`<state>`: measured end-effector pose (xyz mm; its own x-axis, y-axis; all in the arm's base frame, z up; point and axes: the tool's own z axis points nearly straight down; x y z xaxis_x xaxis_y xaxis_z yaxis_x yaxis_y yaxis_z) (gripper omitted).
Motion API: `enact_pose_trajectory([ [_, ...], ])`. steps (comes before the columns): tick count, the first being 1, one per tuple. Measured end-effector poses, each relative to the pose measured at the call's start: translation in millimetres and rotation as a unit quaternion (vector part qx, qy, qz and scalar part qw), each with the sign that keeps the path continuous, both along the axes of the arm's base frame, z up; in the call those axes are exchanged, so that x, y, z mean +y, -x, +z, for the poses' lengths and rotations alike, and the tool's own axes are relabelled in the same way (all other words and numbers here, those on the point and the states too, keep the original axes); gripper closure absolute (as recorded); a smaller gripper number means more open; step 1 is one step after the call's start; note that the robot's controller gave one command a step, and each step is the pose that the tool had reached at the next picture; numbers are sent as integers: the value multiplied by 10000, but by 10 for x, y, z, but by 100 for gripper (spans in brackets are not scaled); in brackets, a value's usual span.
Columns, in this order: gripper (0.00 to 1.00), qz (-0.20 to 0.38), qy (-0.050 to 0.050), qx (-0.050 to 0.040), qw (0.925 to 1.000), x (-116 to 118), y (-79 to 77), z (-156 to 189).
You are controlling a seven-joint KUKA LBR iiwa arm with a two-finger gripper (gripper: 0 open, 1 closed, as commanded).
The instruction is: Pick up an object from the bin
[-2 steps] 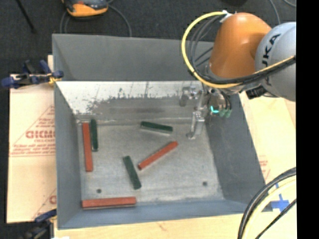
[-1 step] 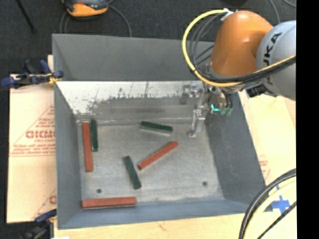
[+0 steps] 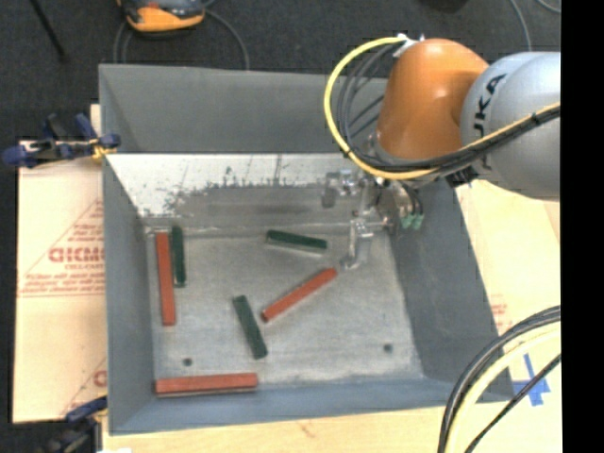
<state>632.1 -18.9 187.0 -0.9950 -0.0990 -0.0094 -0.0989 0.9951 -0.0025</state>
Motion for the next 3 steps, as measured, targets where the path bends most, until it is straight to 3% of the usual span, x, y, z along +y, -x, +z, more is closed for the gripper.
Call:
enact_pose_trajectory([
  [1, 0, 1413, 6, 11, 9900, 333, 151, -617],
  [2, 100, 1709, -4, 22, 9853, 239, 26, -1143],
  [3, 0, 1705, -6, 22, 9854, 240, 25, -1142],
])
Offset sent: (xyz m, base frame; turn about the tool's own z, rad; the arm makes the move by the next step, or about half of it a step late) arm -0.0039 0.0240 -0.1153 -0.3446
